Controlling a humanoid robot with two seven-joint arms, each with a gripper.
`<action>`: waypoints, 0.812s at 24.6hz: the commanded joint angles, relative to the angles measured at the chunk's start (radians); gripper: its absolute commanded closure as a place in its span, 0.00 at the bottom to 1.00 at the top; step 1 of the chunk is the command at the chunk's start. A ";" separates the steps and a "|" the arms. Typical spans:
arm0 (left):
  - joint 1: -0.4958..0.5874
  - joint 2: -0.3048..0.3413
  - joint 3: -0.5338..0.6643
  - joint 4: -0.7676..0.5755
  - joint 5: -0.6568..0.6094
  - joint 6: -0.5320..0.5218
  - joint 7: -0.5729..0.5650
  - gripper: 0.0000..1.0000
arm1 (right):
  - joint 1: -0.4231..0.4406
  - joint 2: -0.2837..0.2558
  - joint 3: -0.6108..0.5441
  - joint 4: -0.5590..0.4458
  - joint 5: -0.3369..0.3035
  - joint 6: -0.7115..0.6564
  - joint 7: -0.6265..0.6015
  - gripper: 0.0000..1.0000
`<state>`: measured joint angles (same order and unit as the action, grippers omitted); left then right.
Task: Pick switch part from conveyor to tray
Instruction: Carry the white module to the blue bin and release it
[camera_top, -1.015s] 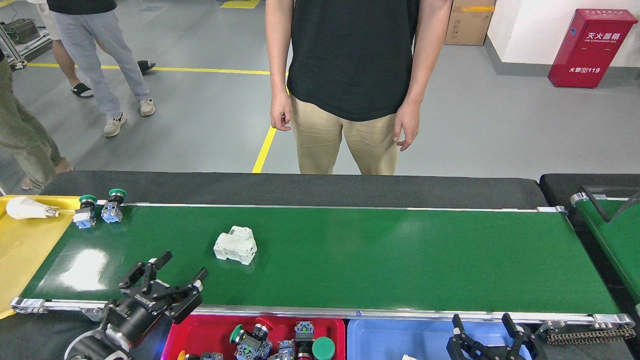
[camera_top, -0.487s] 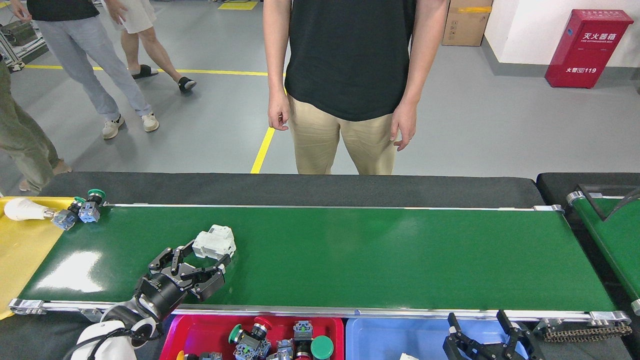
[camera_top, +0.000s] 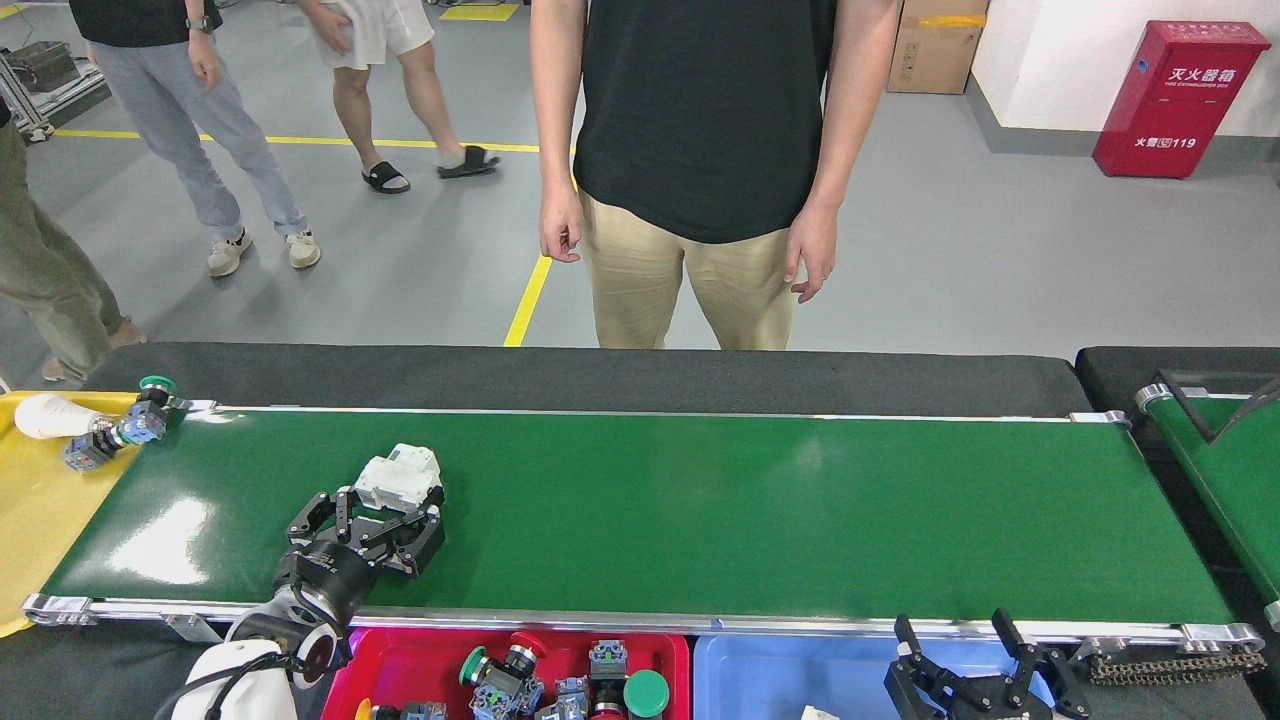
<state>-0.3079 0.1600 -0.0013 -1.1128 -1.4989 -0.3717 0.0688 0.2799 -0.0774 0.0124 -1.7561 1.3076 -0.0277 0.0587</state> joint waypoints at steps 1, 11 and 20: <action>0.044 -0.002 -0.006 -0.137 0.040 -0.046 0.006 0.92 | -0.010 -0.004 -0.005 -0.014 -0.002 -0.003 0.000 0.00; 0.254 -0.142 -0.414 -0.506 -0.060 -0.223 -0.115 0.87 | -0.024 -0.004 -0.003 -0.011 -0.002 -0.003 0.003 0.00; 0.245 -0.237 -0.508 -0.460 -0.221 -0.213 -0.116 0.00 | -0.036 -0.004 0.001 -0.006 -0.002 -0.003 0.003 0.00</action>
<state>-0.0516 -0.0721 -0.5110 -1.5633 -1.7174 -0.5836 -0.0507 0.2540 -0.0774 0.0145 -1.7521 1.3076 -0.0284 0.0616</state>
